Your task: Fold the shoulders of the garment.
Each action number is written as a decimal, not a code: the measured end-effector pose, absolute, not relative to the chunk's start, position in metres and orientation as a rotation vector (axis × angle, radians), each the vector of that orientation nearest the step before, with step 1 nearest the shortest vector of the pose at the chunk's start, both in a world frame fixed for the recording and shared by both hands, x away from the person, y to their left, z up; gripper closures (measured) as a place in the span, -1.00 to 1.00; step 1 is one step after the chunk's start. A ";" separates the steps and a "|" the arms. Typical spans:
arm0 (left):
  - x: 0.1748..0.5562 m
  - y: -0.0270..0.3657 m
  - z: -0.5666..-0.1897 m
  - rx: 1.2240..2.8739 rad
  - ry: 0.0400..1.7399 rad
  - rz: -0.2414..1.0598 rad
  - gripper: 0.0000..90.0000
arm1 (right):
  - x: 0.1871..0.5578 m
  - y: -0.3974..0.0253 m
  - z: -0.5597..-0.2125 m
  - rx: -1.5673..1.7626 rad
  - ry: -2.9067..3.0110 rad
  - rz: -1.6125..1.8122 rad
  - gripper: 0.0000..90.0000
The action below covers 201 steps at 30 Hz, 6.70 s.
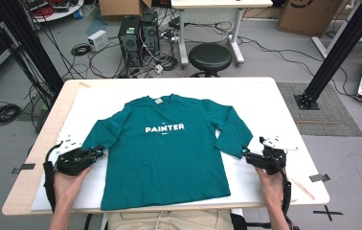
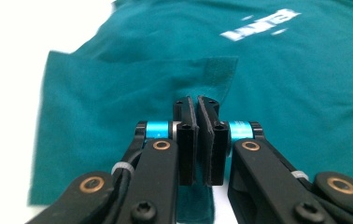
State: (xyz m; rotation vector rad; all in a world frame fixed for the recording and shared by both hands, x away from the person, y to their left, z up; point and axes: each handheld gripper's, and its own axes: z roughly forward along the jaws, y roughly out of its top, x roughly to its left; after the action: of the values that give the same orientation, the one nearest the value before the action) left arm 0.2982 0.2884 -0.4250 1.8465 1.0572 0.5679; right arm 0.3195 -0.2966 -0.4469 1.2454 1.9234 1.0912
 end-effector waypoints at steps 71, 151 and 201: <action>0.309 0.143 -0.397 1.934 0.745 0.353 0.19 | 0.320 -0.293 -0.447 1.208 1.955 1.055 -0.45; 0.288 0.315 -0.449 1.581 1.109 0.633 -0.15 | 0.343 -0.252 -0.450 1.150 2.320 0.968 0.48; 0.289 0.313 -0.449 1.601 1.116 0.652 -0.13 | 0.322 -0.105 -0.408 0.869 2.465 1.174 0.95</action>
State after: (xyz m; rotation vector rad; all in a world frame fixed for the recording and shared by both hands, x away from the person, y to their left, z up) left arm 0.2886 0.3125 -0.4490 1.6006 1.1161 0.6524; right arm 0.3220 -0.1045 -0.4078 0.8687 2.4652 1.1739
